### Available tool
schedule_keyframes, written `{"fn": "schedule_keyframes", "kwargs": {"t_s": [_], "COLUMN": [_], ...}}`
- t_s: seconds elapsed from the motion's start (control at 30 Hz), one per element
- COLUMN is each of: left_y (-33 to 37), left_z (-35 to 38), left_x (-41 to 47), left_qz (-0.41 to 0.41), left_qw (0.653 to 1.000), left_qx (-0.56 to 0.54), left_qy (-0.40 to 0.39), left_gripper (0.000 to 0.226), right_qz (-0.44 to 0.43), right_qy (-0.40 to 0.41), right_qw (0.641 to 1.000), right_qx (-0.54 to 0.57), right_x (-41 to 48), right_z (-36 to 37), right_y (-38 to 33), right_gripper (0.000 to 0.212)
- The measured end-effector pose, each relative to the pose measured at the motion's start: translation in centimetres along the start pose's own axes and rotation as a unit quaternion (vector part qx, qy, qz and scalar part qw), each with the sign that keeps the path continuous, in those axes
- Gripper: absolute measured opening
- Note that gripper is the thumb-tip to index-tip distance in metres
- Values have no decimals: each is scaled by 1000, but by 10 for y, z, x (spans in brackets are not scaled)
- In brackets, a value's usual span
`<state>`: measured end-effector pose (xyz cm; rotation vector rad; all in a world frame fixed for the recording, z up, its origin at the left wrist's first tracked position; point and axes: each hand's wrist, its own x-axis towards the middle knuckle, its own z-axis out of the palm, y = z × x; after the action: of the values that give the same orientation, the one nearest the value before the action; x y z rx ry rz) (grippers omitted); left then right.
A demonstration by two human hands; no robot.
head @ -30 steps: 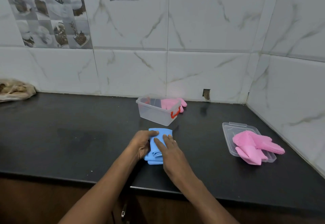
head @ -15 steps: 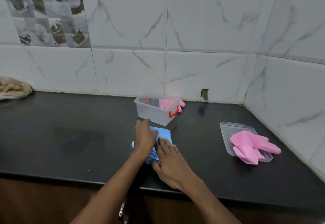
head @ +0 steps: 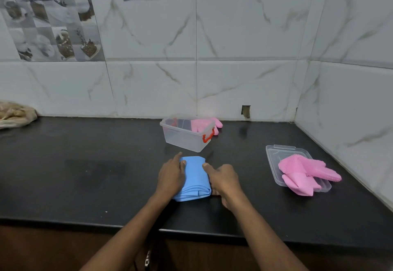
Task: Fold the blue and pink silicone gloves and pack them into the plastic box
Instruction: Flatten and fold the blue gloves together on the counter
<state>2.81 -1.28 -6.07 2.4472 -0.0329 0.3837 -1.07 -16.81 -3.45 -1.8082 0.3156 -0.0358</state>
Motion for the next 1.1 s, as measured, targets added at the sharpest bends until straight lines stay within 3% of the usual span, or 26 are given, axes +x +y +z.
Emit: {"fn": "schedule_keyframes", "kwargs": {"t_s": [0.07, 0.17, 0.27, 0.47, 0.6, 0.7, 0.83, 0.9, 1.0, 1.1], "left_y": [-1, -2, -4, -15, -31, -35, -27, -30, -44, -50], "left_z": [1, 2, -3, -33, -54, -61, -49, -47, -47, -44], "left_x": [-1, 1, 7, 34, 46, 50, 50, 46, 39, 34], "left_qz": [2, -4, -13, 12, 37, 92, 162, 171, 173, 133], "left_qw": [1000, 1000, 1000, 999, 999, 995, 968, 968, 975, 978], "left_qx": [4, -8, -23, -12, 10, 36, 156, 120, 27, 3], "left_qy": [5, 7, -1, -32, -21, -6, -113, -136, -136, -160], "left_gripper": [46, 46, 46, 45, 49, 40, 40, 43, 44, 43], "right_qz": [49, 34, 66, 94, 96, 91, 73, 50, -15, -87], "right_qy": [-51, -62, -90, -54, -21, 27, 32, 16, -8, -34], "right_qw": [996, 997, 983, 947, 940, 954, 975, 985, 1000, 974], "right_qx": [59, 29, 148, 303, 328, 283, 206, 162, -20, -205], "right_x": [5, 7, 4, 2, 2, 5, 10, 10, 9, 6], "right_z": [4, 12, 24, 70, 105, 118, 119, 115, 104, 80], "right_y": [-10, -17, -16, -13, -23, -29, -32, -35, -35, -34], "right_gripper": [40, 32, 28, 33, 23, 27, 29, 30, 42, 46]}}
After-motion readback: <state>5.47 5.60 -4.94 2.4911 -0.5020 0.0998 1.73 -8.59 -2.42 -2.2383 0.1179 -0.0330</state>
